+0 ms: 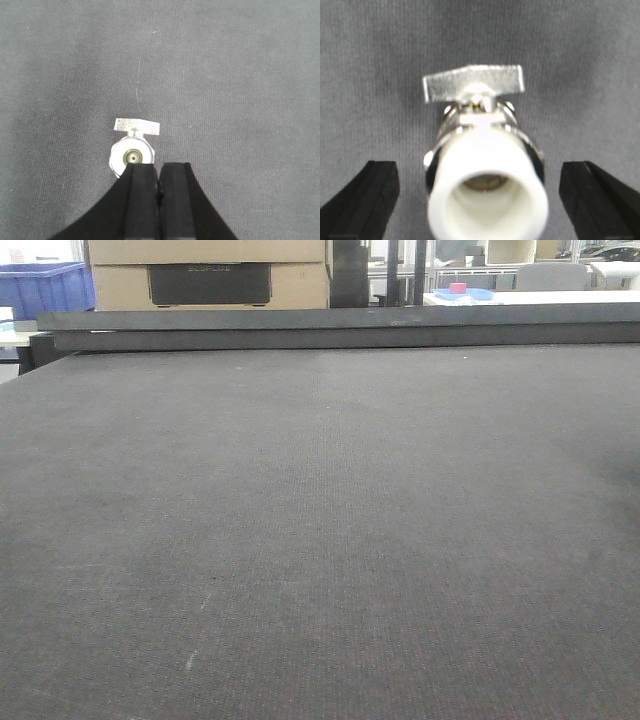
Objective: Place valve from conveyor to right shelf box
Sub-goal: 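Lower both open grippers around the white ends of the valves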
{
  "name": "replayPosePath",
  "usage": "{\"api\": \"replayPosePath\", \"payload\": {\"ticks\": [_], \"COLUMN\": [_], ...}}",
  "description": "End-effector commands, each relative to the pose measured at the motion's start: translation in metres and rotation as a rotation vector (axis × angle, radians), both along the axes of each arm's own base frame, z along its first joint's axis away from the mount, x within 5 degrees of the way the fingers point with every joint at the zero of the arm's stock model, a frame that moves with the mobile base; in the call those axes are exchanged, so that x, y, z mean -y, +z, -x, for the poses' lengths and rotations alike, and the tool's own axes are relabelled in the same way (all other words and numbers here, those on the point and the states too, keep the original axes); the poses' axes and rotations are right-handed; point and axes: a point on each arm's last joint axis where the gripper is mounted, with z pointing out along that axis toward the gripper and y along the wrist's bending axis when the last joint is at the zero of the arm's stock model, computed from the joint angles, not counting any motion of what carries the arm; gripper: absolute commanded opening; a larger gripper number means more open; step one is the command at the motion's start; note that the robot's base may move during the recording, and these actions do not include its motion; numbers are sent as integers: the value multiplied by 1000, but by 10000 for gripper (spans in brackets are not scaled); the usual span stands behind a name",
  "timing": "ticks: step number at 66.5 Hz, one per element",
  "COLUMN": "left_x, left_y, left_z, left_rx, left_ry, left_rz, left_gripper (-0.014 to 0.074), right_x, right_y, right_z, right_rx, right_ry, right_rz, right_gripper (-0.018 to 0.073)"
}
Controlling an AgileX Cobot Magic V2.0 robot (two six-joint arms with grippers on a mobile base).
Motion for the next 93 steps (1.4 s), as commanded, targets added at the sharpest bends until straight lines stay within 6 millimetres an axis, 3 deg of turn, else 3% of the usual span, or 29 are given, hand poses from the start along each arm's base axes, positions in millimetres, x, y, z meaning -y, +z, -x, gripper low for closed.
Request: {"api": "replayPosePath", "payload": {"ticks": [1, 63, 76, 93], "left_x": [0, 0, 0, -1], "left_y": [2, 1, 1, 0], "left_z": [0, 2, 3, 4], "left_rx": [9, -16, -29, -44], "left_ry": [7, 8, 9, 9], "left_rz": [5, 8, 7, 5], "left_gripper": [-111, -111, -111, -111], "right_x": [3, 4, 3, 3], "right_y": [-3, -7, -7, -7], "right_z": [-3, -9, -9, -8], "right_rx": [5, 37, 35, 31], "right_ry": [18, 19, 16, 16], "right_rz": [24, 31, 23, 23], "right_gripper": [529, 519, 377, 29]}}
